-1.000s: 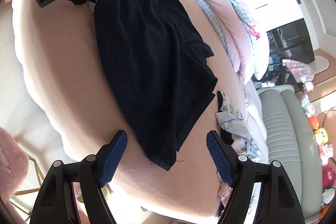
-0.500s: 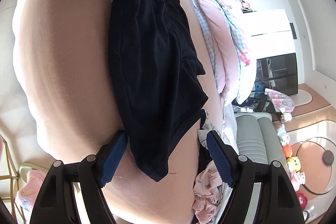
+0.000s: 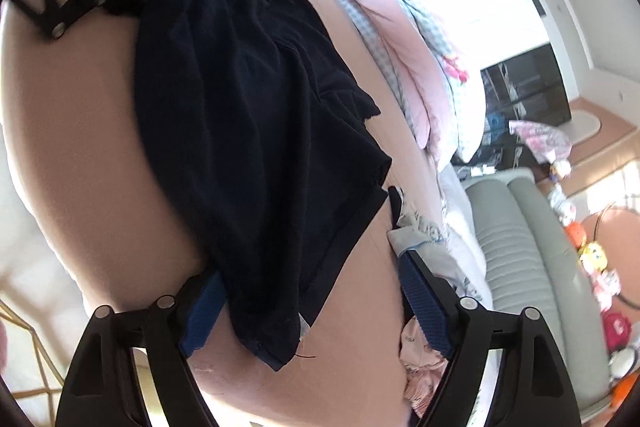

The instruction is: Fold clothes

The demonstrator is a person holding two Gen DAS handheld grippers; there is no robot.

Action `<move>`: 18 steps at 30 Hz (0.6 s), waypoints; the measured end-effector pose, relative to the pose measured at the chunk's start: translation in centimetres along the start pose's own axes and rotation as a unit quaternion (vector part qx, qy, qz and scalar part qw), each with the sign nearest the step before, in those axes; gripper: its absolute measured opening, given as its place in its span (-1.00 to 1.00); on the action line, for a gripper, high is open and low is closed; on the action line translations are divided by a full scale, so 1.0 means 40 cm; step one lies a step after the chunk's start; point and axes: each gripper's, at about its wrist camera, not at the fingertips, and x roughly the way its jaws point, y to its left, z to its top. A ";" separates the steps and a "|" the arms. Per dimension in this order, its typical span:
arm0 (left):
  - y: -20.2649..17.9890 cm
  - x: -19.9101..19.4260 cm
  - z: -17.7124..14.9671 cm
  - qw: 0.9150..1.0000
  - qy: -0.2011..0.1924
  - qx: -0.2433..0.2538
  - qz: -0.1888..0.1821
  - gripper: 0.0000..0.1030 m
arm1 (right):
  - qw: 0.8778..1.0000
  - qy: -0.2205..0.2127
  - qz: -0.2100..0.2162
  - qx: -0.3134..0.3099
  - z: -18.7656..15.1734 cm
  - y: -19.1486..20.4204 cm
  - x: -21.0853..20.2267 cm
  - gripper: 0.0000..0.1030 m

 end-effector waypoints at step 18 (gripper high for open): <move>-0.070 -0.025 -0.007 0.996 0.006 0.086 0.018 -0.84 | 0.998 -0.002 0.067 -0.019 -0.027 0.027 -0.044 -0.19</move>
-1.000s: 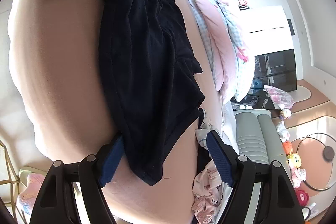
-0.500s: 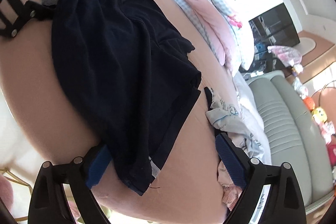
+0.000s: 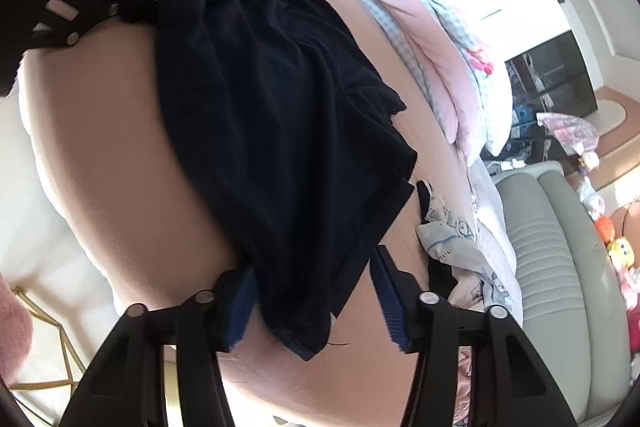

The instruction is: Fold clothes

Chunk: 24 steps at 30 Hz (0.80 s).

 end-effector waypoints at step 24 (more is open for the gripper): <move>0.031 -0.020 -0.053 0.998 0.015 -0.063 -0.020 -0.80 | 0.988 0.066 0.081 0.111 -0.048 -0.128 0.021 -0.86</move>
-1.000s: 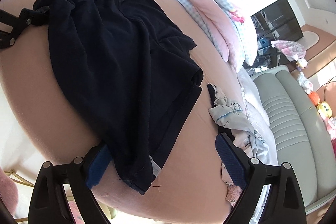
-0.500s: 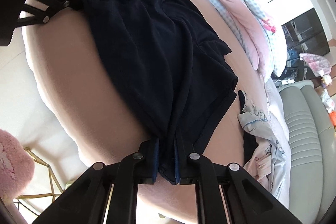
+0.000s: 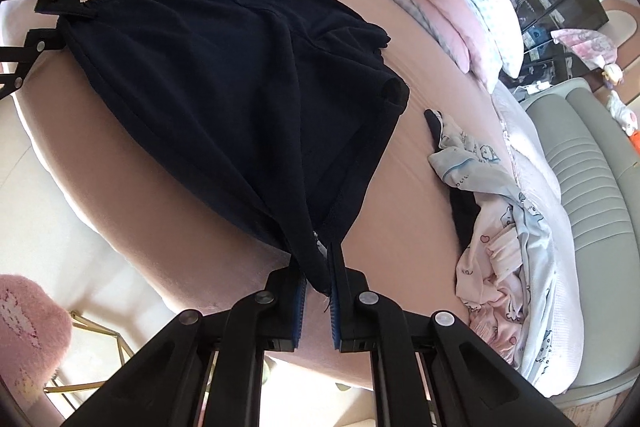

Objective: Fold clothes
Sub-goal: 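Lift the grasped pants edge with both grippers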

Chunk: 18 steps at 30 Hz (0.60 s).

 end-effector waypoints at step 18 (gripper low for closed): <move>0.017 -0.027 -0.027 0.999 0.017 -0.046 -0.016 -0.80 | 0.990 -0.010 -0.095 -0.105 -0.026 0.073 -0.004 -0.86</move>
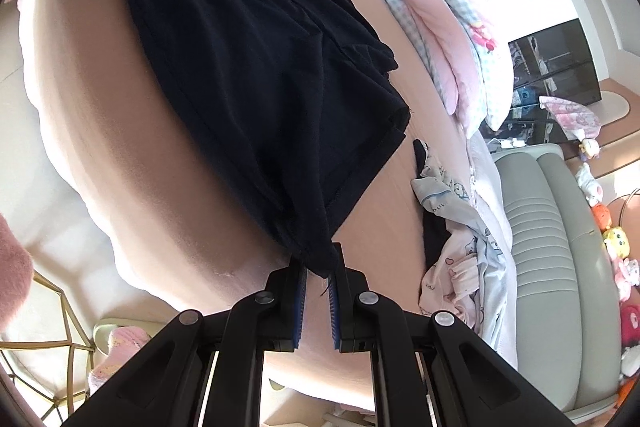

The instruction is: Fold clothes

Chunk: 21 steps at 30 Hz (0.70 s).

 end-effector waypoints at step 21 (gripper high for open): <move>-0.005 0.037 0.023 0.999 0.010 -0.022 0.022 -0.49 | 0.988 -0.045 -0.104 -0.105 0.014 0.082 -0.043 0.39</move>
